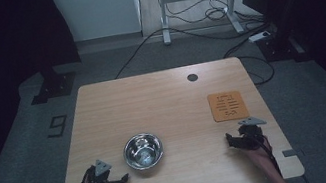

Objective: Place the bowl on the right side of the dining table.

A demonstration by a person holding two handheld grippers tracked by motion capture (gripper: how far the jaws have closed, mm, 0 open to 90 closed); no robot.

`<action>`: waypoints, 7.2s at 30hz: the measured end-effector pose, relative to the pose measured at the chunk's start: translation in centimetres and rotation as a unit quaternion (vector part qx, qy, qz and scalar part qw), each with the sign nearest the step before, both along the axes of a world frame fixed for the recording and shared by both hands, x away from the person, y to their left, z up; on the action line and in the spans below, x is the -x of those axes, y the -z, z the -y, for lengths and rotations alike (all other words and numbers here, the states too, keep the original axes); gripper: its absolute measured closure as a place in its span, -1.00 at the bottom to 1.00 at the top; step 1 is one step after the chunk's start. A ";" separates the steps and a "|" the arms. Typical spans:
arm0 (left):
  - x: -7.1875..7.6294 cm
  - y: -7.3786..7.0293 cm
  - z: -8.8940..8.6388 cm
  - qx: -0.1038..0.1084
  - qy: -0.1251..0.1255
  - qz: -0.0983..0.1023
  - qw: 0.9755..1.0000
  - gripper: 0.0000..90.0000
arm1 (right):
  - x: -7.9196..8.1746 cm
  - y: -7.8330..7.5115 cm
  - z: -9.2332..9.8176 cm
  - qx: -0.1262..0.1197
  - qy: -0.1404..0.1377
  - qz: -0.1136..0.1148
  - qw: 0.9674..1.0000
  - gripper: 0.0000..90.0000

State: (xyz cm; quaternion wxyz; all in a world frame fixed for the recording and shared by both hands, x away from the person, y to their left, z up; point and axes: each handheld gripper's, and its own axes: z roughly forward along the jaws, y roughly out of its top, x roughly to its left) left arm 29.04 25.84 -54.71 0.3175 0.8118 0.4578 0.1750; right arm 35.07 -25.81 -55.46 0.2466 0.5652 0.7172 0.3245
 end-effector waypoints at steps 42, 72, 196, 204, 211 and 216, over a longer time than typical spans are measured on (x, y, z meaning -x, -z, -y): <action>0.0 0.0 0.0 0.000 0.000 0.000 1.000 -0.84 | 0.6 -2.4 -0.2 -0.067 0.021 0.030 0.997 -0.48; 0.0 0.0 0.0 0.000 0.000 0.000 1.000 -0.84 | 1.0 -4.2 -2.0 -0.108 0.001 0.049 0.993 -0.45; 0.0 0.0 0.0 0.000 0.000 0.000 1.000 -0.83 | -0.9 -5.9 -16.8 -0.118 -0.130 0.041 0.984 -0.45; 0.0 0.0 0.0 0.000 0.000 0.000 1.000 -0.84 | -1.1 -5.6 -17.9 -0.116 -0.138 0.034 0.983 -0.45; 0.0 0.0 0.0 0.000 0.000 0.000 1.000 -0.84 | -1.3 -5.1 -18.8 -0.116 -0.143 0.026 0.983 -0.45; 0.0 0.0 0.0 0.000 0.000 0.000 1.000 -0.83 | -1.3 -5.0 -19.2 -0.115 -0.146 0.023 0.982 -0.45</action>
